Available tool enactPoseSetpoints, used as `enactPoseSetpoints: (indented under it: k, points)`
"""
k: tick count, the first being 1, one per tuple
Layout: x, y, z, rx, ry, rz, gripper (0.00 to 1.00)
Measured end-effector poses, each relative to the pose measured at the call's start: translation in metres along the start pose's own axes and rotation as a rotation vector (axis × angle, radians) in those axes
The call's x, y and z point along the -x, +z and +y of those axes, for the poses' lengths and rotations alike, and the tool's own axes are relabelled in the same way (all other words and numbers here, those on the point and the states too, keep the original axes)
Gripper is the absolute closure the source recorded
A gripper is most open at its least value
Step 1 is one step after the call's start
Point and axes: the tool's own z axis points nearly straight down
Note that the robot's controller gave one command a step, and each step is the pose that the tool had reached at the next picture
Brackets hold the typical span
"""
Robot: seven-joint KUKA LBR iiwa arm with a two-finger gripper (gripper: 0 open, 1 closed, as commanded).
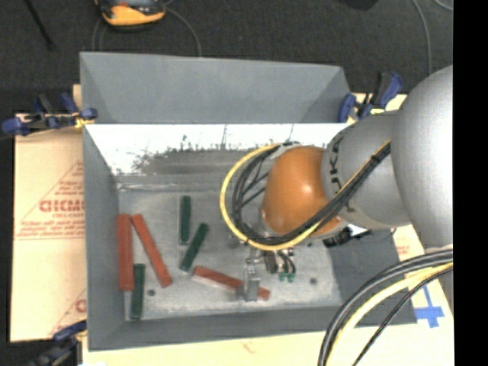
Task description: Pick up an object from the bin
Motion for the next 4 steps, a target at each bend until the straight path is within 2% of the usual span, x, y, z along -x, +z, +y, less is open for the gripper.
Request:
enactPoseSetpoints:
  k: [1, 2, 3, 4]
  points:
    - [0.002, -0.002, 0.0, 0.001, 0.002, -0.004, 1.0]
    - [0.002, -0.002, 0.0, 0.001, 0.002, -0.004, 1.0]
    - [-0.007, -0.019, 0.012, -0.004, -0.15, 0.006, 1.0]
    - [0.022, -0.073, 0.03, -0.001, -0.367, 0.003, 1.0]
